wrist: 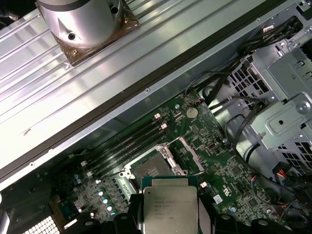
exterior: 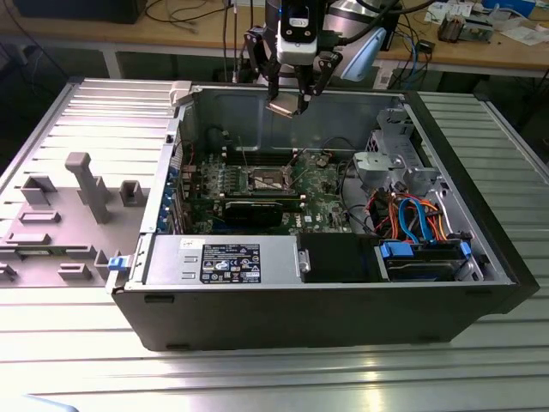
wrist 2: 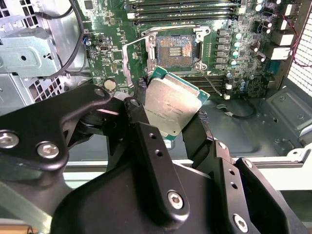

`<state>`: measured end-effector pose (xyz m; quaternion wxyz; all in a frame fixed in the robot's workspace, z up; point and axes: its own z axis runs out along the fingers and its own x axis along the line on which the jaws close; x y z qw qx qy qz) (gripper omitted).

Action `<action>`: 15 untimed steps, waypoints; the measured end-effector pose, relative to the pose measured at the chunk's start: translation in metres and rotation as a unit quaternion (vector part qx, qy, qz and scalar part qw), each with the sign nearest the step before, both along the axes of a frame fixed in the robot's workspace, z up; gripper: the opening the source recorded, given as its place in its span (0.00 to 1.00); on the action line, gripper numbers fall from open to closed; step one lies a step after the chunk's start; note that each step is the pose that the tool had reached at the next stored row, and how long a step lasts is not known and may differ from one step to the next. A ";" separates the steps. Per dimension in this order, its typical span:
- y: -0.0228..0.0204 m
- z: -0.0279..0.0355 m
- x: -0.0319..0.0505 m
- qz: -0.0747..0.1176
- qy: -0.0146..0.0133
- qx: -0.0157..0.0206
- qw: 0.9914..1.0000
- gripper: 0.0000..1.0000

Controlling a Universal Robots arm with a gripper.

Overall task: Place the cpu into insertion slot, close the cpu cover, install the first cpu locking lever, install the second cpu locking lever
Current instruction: 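Place the cpu into insertion slot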

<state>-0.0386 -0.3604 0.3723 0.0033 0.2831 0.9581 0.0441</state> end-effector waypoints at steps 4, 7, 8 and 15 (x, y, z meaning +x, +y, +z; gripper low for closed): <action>0.0000 -0.0006 0.0000 -0.015 0.000 0.000 1.000 0.54; 0.0000 -0.0015 0.0000 -0.034 0.000 0.000 0.999 0.54; 0.0000 -0.0018 0.0000 -0.039 0.000 0.000 0.999 0.54; 0.0000 -0.0061 -0.0001 -0.091 0.000 0.000 0.996 0.54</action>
